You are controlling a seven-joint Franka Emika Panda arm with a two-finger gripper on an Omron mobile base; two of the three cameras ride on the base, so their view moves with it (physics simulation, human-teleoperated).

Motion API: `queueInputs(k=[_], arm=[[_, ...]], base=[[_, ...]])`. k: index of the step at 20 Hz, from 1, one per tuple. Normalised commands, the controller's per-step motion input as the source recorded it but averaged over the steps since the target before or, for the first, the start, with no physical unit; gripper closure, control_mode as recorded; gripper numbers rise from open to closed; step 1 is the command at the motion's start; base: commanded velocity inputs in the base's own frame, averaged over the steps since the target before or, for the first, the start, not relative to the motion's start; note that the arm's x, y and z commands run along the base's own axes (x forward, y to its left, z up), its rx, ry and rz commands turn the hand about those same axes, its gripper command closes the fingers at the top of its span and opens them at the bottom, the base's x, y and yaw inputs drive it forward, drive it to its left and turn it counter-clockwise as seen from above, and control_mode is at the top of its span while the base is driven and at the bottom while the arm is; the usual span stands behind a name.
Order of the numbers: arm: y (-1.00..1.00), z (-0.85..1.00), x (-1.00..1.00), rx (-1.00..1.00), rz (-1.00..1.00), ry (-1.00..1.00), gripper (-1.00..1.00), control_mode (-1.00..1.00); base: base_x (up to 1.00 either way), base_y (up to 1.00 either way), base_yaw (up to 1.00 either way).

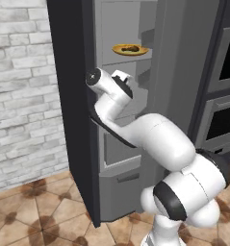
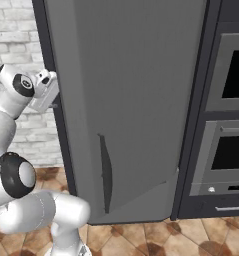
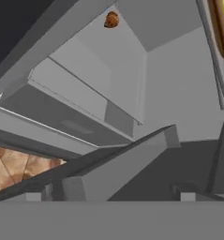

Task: Retrieve the chicken drumstick from the fridge and place it on the saucepan with marinade on the stove.

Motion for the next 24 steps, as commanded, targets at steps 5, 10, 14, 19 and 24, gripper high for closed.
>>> queueInputs(k=[5,10,14,19,24], arm=[[-0.50,-0.21,0.28,-0.07,-0.18,0.12,-1.00,-1.00],[-0.51,-0.16,0.11,-0.09,-0.20,0.08,-1.00,-1.00],[-0.49,-0.03,-0.15,-0.08,-0.21,0.00,-1.00,-1.00],[-0.62,0.00,-0.71,-0.03,-0.27,0.00,-1.00,-1.00],[-0.87,-0.03,-0.73,0.00,-0.28,0.00,-1.00,-1.00]], base=[[0.00,0.00,0.00],[0.00,0.00,0.00],[0.00,0.00,0.00],[0.00,0.00,0.00],[0.00,0.00,0.00]])
